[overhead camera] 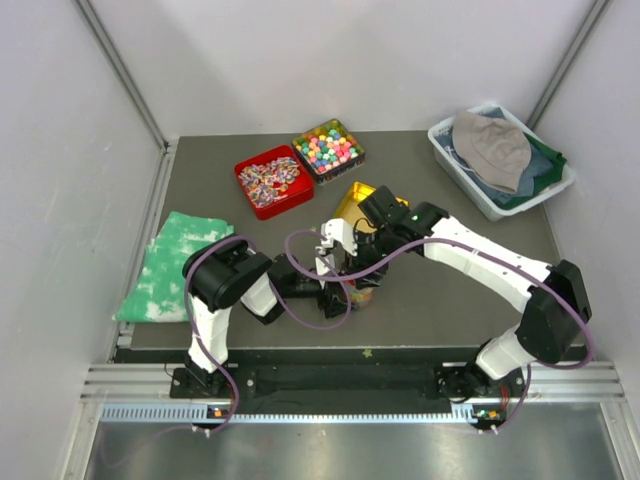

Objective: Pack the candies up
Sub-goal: Screw the bottle lid onto the packing bottle.

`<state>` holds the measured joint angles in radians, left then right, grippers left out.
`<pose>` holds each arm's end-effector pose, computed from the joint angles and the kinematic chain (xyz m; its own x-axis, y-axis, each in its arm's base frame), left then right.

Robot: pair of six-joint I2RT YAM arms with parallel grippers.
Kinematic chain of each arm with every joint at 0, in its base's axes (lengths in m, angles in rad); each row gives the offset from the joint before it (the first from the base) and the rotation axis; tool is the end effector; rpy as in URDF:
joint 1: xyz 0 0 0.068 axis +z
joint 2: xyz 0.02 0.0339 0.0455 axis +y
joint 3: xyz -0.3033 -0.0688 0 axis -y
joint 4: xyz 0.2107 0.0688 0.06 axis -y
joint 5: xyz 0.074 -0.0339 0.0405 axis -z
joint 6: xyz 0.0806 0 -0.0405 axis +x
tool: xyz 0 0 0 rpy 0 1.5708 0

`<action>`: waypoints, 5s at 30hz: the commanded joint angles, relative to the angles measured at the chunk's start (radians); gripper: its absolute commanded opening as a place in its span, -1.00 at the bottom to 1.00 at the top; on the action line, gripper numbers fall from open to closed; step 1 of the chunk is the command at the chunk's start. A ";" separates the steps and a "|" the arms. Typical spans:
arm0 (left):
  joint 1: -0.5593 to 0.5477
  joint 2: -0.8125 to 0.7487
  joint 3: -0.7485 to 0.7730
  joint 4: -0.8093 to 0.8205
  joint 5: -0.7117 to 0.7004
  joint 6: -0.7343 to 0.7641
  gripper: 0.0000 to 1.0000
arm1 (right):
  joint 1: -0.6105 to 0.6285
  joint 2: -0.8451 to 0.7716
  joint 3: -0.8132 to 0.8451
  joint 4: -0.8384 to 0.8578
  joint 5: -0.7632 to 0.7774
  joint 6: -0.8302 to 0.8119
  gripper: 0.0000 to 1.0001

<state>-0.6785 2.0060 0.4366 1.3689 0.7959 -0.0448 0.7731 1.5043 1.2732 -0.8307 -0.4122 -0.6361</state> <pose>0.2254 -0.2557 0.1519 -0.1990 0.1202 -0.9726 0.9763 0.1107 -0.1860 0.1855 0.2261 0.2972 -0.0396 -0.7992 -0.5998 -0.9984 0.0556 -0.0081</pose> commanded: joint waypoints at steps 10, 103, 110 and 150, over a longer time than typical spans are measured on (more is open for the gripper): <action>-0.007 0.017 -0.009 0.329 0.026 0.003 0.63 | 0.028 0.002 -0.023 0.036 0.024 -0.005 -0.07; -0.007 0.028 0.002 0.329 0.040 0.000 0.21 | 0.045 0.106 0.166 -0.142 0.050 -0.243 0.88; -0.007 0.027 0.001 0.331 0.045 0.003 0.23 | 0.046 0.139 0.212 -0.156 0.032 -0.235 0.55; -0.007 0.028 -0.001 0.329 0.035 0.019 0.24 | 0.046 0.033 0.006 -0.097 -0.011 0.191 0.12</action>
<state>-0.6807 2.0144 0.4377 1.3750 0.8230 -0.0315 0.8089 1.5414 1.2968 -0.8516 -0.3103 -0.4965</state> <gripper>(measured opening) 0.764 0.602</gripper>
